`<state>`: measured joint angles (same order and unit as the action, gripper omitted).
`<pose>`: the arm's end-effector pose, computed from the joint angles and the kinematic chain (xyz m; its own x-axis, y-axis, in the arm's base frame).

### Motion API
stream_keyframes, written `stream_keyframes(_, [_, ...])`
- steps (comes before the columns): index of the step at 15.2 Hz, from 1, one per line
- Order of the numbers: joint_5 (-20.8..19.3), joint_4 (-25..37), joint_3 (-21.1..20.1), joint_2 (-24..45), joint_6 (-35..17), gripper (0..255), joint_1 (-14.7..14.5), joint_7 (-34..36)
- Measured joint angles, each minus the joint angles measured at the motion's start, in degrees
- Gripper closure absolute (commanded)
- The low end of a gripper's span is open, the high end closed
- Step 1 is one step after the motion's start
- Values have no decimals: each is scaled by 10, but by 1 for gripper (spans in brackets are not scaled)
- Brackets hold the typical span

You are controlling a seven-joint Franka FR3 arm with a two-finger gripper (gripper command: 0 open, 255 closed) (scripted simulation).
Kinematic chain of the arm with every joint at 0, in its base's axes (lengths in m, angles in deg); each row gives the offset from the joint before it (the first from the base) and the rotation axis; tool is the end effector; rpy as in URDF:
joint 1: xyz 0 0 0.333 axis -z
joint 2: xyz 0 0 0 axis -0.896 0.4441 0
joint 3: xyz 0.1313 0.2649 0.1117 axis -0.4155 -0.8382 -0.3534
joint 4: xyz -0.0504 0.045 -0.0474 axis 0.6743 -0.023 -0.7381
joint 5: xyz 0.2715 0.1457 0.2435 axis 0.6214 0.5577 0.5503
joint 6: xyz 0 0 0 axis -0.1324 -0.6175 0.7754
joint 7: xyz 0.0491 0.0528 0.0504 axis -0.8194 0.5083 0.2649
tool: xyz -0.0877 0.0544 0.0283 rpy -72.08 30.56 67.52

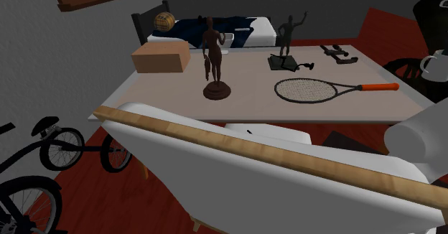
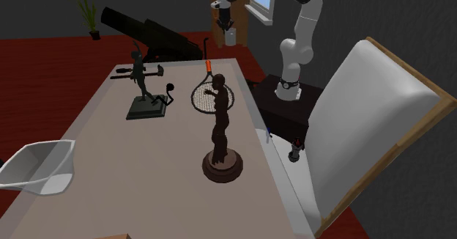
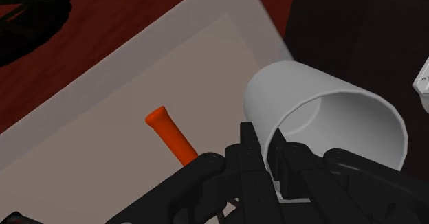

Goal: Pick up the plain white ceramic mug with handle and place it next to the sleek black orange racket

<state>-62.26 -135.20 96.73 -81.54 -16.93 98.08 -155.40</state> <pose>0.0541 -0.5121 0.5378 0.9776 0.2001 -0.0653 0.1997 -0.9798 -0.0124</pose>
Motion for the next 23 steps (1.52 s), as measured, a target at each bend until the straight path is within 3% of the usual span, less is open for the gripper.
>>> stream_keyframes(23, [32, -120, 42, 64, -172, 255, 4, -34])
